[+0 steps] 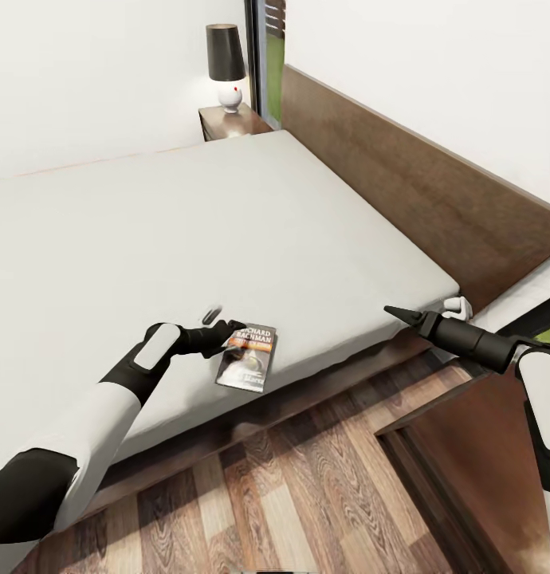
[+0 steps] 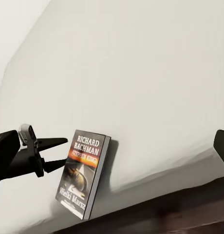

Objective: In the bedroom, move the book from the bed onto either nightstand, and place the two sandals side by side next to the bed.

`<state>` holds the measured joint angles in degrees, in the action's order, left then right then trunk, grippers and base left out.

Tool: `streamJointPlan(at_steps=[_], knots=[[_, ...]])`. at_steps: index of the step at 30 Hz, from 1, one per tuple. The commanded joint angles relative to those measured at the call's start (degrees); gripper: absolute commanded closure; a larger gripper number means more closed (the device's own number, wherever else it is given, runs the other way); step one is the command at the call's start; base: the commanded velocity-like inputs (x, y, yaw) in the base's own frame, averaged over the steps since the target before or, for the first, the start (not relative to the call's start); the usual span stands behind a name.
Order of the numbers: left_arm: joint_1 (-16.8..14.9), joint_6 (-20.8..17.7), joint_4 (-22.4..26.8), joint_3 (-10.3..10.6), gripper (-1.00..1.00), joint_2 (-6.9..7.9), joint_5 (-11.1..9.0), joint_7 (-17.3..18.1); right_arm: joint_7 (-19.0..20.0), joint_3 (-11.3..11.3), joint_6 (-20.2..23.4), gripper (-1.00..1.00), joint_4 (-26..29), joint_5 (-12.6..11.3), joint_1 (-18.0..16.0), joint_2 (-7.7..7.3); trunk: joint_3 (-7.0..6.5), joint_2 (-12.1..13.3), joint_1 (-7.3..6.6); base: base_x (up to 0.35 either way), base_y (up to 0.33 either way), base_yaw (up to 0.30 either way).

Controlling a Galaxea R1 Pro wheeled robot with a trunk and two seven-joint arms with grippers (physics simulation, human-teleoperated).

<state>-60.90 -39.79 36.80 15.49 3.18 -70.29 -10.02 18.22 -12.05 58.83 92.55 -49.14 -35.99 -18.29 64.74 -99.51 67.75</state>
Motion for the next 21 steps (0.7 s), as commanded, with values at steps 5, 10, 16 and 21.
streamJointPlan(at_steps=[5, 10, 16, 21], knots=[[0.01, 0.05, 0.28, 0.29, -1.0, 0.07, -0.29, -0.56, 0.59, -0.04, 0.23, -1.0, 0.0, 0.54, -0.04, 0.01, 0.04, -0.02, -0.02, -0.091, -0.019, 0.0], [0.01, 0.12, 0.4, 0.24, -1.0, 0.13, -0.29, -0.48, 0.59, -0.01, 0.29, -1.0, 0.0, 0.54, -0.04, 0.01, 0.04, -0.02, -0.02, -0.03, -0.006, 0.0], [0.0, 0.11, 0.44, 0.21, -1.0, 0.15, -0.29, -0.45, 0.59, 0.01, 0.29, -1.0, 0.0, 0.54, -0.04, 0.01, 0.04, -0.02, -0.02, -0.009, -0.002, 0.0], [0.03, -0.18, 0.72, 0.09, -1.0, 0.22, -0.38, -0.46, 0.56, 0.01, 0.31, -1.0, 0.0, 0.54, -0.04, 0.01, 0.04, -0.02, -0.02, -0.003, -0.001, 0.0]])
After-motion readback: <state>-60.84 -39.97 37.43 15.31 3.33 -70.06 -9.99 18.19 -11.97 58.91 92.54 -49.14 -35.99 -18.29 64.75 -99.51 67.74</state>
